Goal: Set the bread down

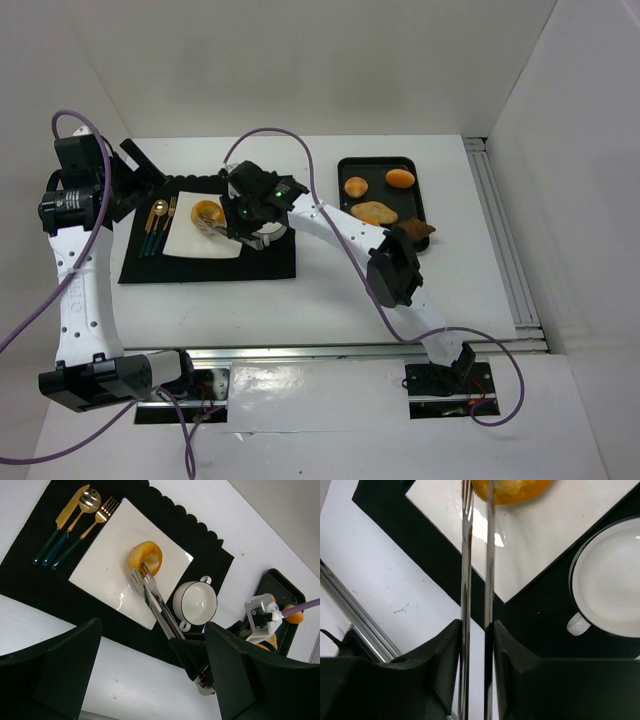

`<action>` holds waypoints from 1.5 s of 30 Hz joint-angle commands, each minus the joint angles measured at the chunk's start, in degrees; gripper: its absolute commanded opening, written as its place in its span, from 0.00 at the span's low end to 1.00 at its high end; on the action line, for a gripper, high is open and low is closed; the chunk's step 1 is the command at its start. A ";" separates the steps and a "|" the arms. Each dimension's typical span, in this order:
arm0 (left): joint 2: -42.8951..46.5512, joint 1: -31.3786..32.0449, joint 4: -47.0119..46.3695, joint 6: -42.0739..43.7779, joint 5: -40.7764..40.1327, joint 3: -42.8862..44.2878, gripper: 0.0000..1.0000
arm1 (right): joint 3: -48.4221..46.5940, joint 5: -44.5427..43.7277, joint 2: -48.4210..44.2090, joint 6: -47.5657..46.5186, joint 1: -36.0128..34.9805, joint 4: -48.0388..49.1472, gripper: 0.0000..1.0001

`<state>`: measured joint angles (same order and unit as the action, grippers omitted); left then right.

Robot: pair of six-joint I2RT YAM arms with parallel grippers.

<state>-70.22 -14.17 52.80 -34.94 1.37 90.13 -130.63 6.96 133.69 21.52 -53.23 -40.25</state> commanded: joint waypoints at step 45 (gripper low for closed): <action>-0.18 -0.33 -2.17 -0.83 3.47 0.31 0.95 | 47.22 2.71 -39.29 3.27 39.61 10.45 0.58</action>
<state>-70.41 -14.17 52.31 -34.96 3.99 90.11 -82.89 6.37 94.83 24.53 -14.31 -33.95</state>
